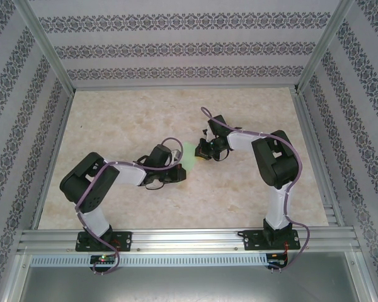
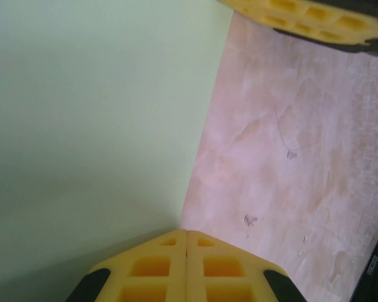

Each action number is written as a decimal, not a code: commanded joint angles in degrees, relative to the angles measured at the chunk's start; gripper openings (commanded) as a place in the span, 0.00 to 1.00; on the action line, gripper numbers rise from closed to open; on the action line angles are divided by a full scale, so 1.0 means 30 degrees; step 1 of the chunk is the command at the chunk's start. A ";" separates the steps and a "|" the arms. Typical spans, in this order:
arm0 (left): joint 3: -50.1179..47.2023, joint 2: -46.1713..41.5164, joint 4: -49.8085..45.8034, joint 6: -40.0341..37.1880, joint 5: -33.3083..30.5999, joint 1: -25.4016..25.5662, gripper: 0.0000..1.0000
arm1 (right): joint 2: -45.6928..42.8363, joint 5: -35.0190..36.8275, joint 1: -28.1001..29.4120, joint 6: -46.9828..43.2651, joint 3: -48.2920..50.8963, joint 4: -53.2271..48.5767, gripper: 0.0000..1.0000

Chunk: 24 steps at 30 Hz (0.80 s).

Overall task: Fold a paper plane with a square sheet of paper (pick it up from the middle)
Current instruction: First fold in half a square sheet of paper at the center of the table.

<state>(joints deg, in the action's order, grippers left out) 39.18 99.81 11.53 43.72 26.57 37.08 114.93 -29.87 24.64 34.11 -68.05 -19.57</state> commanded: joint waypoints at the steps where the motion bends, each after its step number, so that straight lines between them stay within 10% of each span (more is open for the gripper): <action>1: -0.1691 -0.0153 -0.3792 -0.0083 0.0541 0.0076 0.00 | 0.1708 0.3423 -0.0169 -0.0409 0.0576 -0.1575 0.00; 17: -0.0266 -0.4813 -0.8955 -0.1665 -0.1363 -0.0123 0.01 | 0.0606 0.2986 0.0002 -0.1249 -0.0357 -0.1899 0.00; 24: 0.1784 -0.6676 -1.1538 -0.1441 -0.3907 -0.2611 0.28 | -0.1565 0.2595 0.1178 -0.2229 -0.2216 -0.1986 0.04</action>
<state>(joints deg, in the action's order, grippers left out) 43.33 81.60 -16.58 40.05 19.70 32.34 114.37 -25.23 26.15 29.89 -71.92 -24.47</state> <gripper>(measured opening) 0.249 0.047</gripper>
